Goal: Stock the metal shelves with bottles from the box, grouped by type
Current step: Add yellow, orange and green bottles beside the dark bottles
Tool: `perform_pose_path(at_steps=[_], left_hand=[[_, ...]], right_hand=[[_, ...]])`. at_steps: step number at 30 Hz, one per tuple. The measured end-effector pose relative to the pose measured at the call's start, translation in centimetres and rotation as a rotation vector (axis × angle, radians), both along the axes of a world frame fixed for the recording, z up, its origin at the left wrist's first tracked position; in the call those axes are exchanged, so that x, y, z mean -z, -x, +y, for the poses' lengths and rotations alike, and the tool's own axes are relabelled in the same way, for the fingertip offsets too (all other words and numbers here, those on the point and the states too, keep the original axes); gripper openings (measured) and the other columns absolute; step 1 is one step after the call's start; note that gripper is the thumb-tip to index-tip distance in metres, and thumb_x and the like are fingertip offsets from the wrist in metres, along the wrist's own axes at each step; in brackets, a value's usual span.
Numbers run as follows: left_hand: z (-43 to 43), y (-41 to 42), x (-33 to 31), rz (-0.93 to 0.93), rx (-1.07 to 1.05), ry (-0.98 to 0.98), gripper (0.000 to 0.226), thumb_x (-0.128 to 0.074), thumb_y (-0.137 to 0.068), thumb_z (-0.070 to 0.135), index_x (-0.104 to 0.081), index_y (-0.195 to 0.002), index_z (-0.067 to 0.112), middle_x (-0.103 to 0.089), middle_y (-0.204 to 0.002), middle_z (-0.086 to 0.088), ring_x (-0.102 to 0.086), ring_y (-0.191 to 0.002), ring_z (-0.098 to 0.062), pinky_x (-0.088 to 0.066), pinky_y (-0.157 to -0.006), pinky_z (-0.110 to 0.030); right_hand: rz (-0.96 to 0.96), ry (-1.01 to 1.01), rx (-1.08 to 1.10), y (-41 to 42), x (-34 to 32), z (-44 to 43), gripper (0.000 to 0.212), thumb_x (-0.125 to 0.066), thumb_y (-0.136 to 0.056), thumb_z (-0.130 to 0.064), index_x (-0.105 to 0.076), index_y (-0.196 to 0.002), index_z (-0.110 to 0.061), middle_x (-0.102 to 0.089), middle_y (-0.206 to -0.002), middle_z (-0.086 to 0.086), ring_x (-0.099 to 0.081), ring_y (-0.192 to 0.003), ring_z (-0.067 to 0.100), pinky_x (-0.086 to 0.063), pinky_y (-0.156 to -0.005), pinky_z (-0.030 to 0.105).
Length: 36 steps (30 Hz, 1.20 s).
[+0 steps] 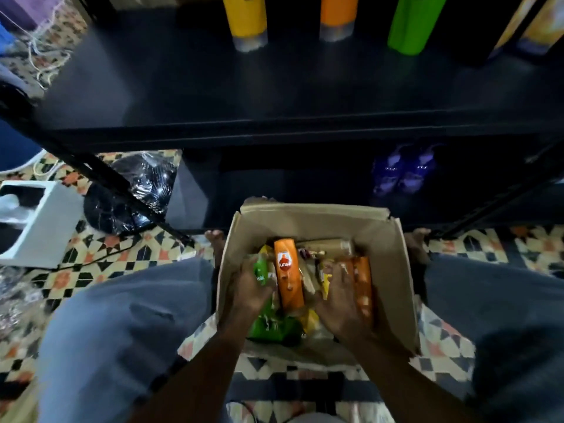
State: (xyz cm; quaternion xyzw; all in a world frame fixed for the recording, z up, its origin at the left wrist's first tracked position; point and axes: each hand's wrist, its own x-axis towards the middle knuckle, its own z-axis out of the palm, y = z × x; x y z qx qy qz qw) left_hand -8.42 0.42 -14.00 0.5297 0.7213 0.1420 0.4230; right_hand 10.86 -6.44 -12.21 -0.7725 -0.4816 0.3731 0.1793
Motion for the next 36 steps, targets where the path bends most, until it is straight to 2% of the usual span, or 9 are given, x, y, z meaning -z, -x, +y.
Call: perform_pose_path(at_steps=[4,11,17,20,22,24,28,32,36], left_hand=[[1.2,0.0,4.6,-0.025,-0.167,0.257,0.075,-0.092,-0.067,0.037,-0.063,-0.132,0.013,-0.072,-0.117,-0.011,-0.069,-0.107,-0.03,-0.056,-0.096,-0.047],[3.1,0.0,9.0,-0.028,-0.251,0.387,0.039,-0.083,-0.082,0.011,-0.07,-0.118,0.002,-0.074,-0.111,-0.017,-0.072,-0.102,-0.033,-0.058,-0.084,-0.038],[3.3,1.4,10.6,0.105,-0.096,0.4,0.07,-0.087,-0.071,0.02,-0.06,-0.135,0.015,-0.069,-0.123,-0.011,-0.069,-0.106,-0.029,-0.058,-0.071,-0.031],[2.0,1.1,10.7,-0.012,-0.095,0.431,0.08,-0.09,-0.072,0.023,-0.054,-0.142,0.009,-0.065,-0.131,-0.014,-0.064,-0.116,-0.034,-0.054,-0.087,-0.035],[0.7,1.6,12.2,-0.024,-0.133,0.412,0.103,-0.089,-0.055,0.049,-0.05,-0.145,0.014,-0.059,-0.137,-0.013,-0.06,-0.122,-0.034,-0.053,-0.1,-0.049],[-0.1,2.8,14.8,-0.002,-0.135,0.406,0.114,-0.085,-0.039,0.055,-0.05,-0.142,0.019,-0.059,-0.134,-0.009,-0.06,-0.121,-0.031,-0.053,-0.098,-0.054],[0.2,2.7,13.7,0.002,-0.078,0.419,0.104,-0.091,-0.035,0.05,-0.061,-0.13,0.019,-0.07,-0.117,-0.003,-0.068,-0.105,-0.026,-0.059,-0.09,-0.049],[0.0,2.4,12.8,-0.064,-0.151,0.414,0.068,-0.094,-0.061,0.024,-0.066,-0.123,0.02,-0.072,-0.113,-0.007,-0.069,-0.101,-0.027,-0.058,-0.092,-0.049],[-0.9,4.2,17.3,-0.137,-0.284,0.41,0.094,-0.086,-0.048,0.042,-0.059,-0.136,0.022,-0.068,-0.122,-0.008,-0.066,-0.111,-0.032,-0.054,-0.098,-0.055]], right_hand=[[0.11,0.091,0.033,2.0,4.1,2.1,0.071,-0.066,-0.091,-0.03,-0.03,-0.152,-0.02,-0.044,-0.148,0.005,-0.041,-0.137,0.027,-0.037,-0.112,0.04],[0.162,0.242,0.029,4.4,10.1,5.8,0.061,-0.068,-0.088,-0.042,-0.043,-0.141,-0.023,-0.049,-0.144,0.007,-0.047,-0.133,0.03,-0.044,-0.107,0.043],[0.062,0.303,-0.005,5.1,12.4,7.0,0.09,-0.078,-0.081,-0.04,-0.028,-0.152,-0.015,-0.034,-0.152,0.013,-0.034,-0.14,0.034,-0.034,-0.114,0.045],[0.051,0.339,-0.006,4.9,13.2,6.8,0.09,-0.08,-0.078,-0.041,-0.031,-0.148,-0.012,-0.038,-0.147,0.014,-0.038,-0.134,0.034,-0.036,-0.11,0.045],[0.095,0.288,0.048,5.0,13.4,6.2,0.073,-0.079,-0.079,-0.036,-0.041,-0.137,-0.012,-0.043,-0.14,0.011,-0.043,-0.129,0.031,-0.04,-0.105,0.043],[0.122,0.205,0.113,5.3,13.2,5.3,0.059,-0.078,-0.082,-0.032,-0.043,-0.127,-0.017,-0.047,-0.135,0.008,-0.049,-0.124,0.03,-0.044,-0.099,0.04],[0.171,0.212,0.11,6.2,12.9,4.7,0.072,-0.074,-0.086,-0.036,-0.033,-0.143,-0.02,-0.041,-0.146,0.01,-0.048,-0.129,0.033,-0.044,-0.1,0.043],[0.088,0.262,0.023,6.3,12.7,6.1,0.076,-0.074,-0.088,-0.037,-0.034,-0.148,-0.014,-0.032,-0.151,0.014,-0.039,-0.136,0.035,-0.038,-0.106,0.039],[0.262,0.263,0.018,7.6,11.8,5.3,0.077,-0.071,-0.091,-0.034,-0.025,-0.152,-0.02,-0.042,-0.148,0.01,-0.046,-0.133,0.033,-0.041,-0.105,0.043]])
